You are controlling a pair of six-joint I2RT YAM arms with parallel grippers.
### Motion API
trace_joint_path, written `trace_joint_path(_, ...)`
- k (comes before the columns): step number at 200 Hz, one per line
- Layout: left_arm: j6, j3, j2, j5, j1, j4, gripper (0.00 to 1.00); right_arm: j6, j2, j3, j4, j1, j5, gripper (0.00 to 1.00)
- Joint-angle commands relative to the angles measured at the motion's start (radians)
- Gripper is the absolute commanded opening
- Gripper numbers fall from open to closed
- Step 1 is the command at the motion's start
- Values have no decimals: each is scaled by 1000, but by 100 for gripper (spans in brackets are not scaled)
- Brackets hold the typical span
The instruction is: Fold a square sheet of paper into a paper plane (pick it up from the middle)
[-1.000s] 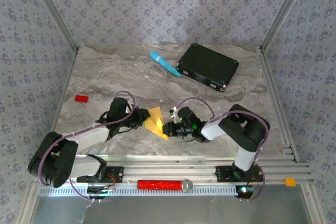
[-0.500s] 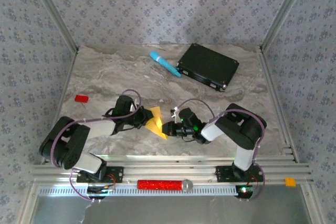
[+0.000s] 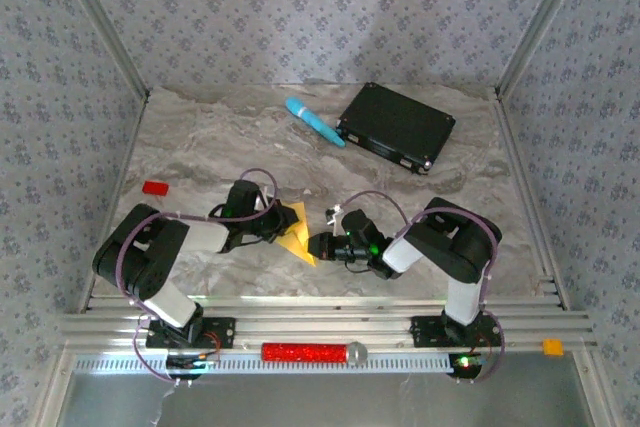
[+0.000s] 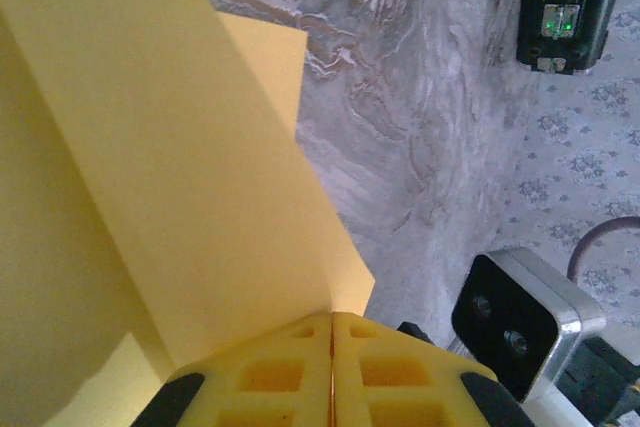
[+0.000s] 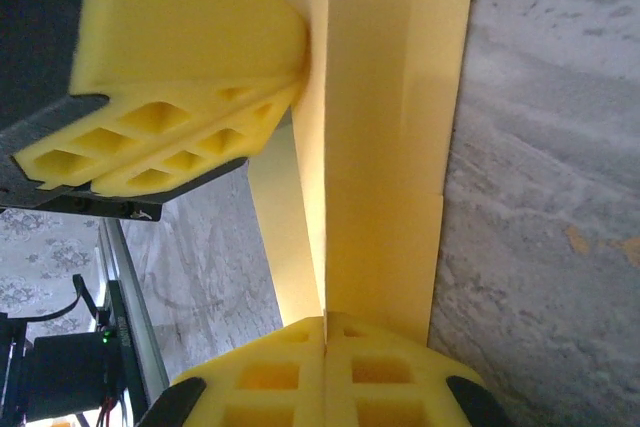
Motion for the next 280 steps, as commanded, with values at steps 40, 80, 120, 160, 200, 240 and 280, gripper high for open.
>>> trace_joint_path(40, 18, -4, 22, -22, -8, -10, 8, 30, 60, -6, -109, 16, 3, 0)
trace_joint_path(80, 4, -14, 56, -22, -8, 58, 8, 42, 61, 7, -136, 13, -14, 0)
trace_joint_path(120, 9, -20, 67, -42, -7, 46, 7, 46, 62, 14, -160, 4, -34, 0)
trace_joint_path(160, 22, -14, 67, -59, -8, 6, 7, 49, 64, 28, -205, -7, -66, 0)
trace_joint_path(200, 28, -9, 75, -59, -7, -1, 6, 57, 69, 30, -211, -12, -78, 0)
trace_joint_path(240, 37, 8, 92, -52, -9, -22, 6, 62, 74, 31, -208, -13, -80, 0)
trace_joint_path(280, 68, 34, 95, -49, -10, -94, 6, 60, 76, 30, -208, -12, -82, 0)
